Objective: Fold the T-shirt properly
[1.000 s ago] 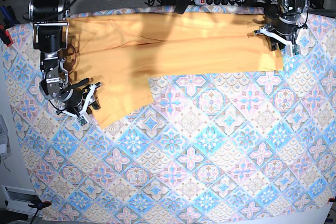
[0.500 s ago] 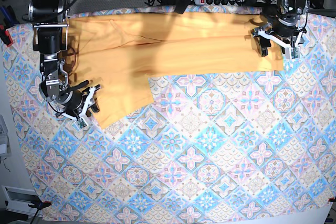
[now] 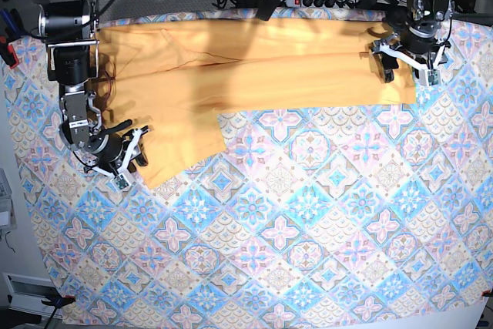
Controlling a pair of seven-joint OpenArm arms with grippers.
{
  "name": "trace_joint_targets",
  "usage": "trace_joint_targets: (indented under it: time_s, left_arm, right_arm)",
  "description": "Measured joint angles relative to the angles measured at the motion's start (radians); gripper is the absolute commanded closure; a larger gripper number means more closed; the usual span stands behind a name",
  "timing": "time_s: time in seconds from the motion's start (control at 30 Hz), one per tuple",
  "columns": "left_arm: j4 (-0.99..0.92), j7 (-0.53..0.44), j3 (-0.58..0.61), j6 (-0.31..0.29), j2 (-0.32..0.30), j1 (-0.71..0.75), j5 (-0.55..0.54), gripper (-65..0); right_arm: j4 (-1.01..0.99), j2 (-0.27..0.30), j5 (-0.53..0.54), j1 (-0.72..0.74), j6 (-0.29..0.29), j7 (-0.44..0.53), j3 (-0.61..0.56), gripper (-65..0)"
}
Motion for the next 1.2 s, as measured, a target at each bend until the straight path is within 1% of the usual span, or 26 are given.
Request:
trace_joint_targets:
  time_s: [0.07,0.13,0.2,0.23,0.3,0.4,0.43,0.5,0.53,0.57,0.63,0.73,0.87,0.97,1.03,1.2]
  left_arm:
    - [0.000,0.000,0.000,0.000,0.000,-0.002,0.000,-46.8]
    - [0.000,0.000,0.000,0.000,0.000,-0.002,0.000,-46.8]
    - [0.000,-0.001,0.000,0.000,0.000,-0.004,0.000,-46.7]
    - [0.000,0.000,0.000,0.000,0.000,-0.005,0.000,-46.7]
    - [0.000,-0.001,0.000,0.000,0.000,-0.006,0.000,-46.7]
    - [0.000,0.000,-0.001,0.000,0.000,-0.006,0.000,-46.7]
    - [0.000,-0.001,-0.001,0.000,0.001,-0.007,0.000,-46.7]
    - [0.000,-0.004,-0.001,0.000,0.000,-0.008,0.000,-46.7]
    - [0.000,-0.004,-0.001,0.000,0.000,-0.008,0.000,-46.7]
    - [0.000,-0.005,-0.001,0.000,0.000,-0.007,0.000,-46.7]
    - [0.000,-0.003,-0.001,0.000,0.000,-0.007,0.000,-46.7]
    - [0.000,-0.005,-0.001,0.000,0.000,-0.008,0.000,-46.7]
    - [0.000,-0.004,-0.001,0.000,0.000,-0.007,0.000,-46.7]
    - [0.000,-0.004,-0.001,0.000,0.000,-0.008,0.000,-46.7]
    - [0.000,-0.003,0.000,0.000,0.000,-0.007,0.000,-46.7]
    - [0.000,-0.005,0.000,0.000,0.000,-0.007,0.000,-46.7]
  right_arm:
    - [0.008,0.000,0.001,-0.015,-0.005,0.008,0.000,-17.6]
    - [0.042,-0.001,0.004,-0.032,-0.011,0.011,0.000,-11.8]
    - [0.078,-0.004,-0.003,-0.050,-0.003,-0.007,-0.002,-3.5]
    - [0.095,-0.006,-0.004,-0.061,-0.001,-0.007,-0.002,-0.6]
    - [0.119,-0.006,-0.003,-0.077,0.000,-0.009,-0.002,-0.2]
    - [0.167,-0.006,-0.012,-0.081,0.006,-0.077,-0.003,-0.3]
    - [0.190,-0.006,-0.029,-0.089,0.009,-0.089,-0.004,-0.3]
    - [0.248,-0.009,-0.029,-0.127,0.013,-0.095,0.025,-0.3]
    - [0.269,-0.011,-0.029,-0.142,0.029,-0.097,0.050,-0.7]
    - [0.284,-0.015,-0.029,-0.155,0.028,-0.098,0.079,-1.2]
    - [0.288,-0.013,-0.030,-0.150,0.027,-0.103,0.131,-4.9]
    - [0.296,-0.006,-0.029,-0.132,0.009,-0.094,0.187,-13.2]
    - [0.296,-0.009,-0.029,-0.138,0.012,-0.098,0.223,-26.3]
    - [0.280,-0.009,-0.027,-0.140,0.013,-0.101,0.217,-32.1]
    - [0.235,-0.009,-0.024,-0.131,0.015,-0.106,0.217,-33.8]
    - [0.161,-0.008,-0.026,-0.113,0.016,-0.102,0.217,-33.8]
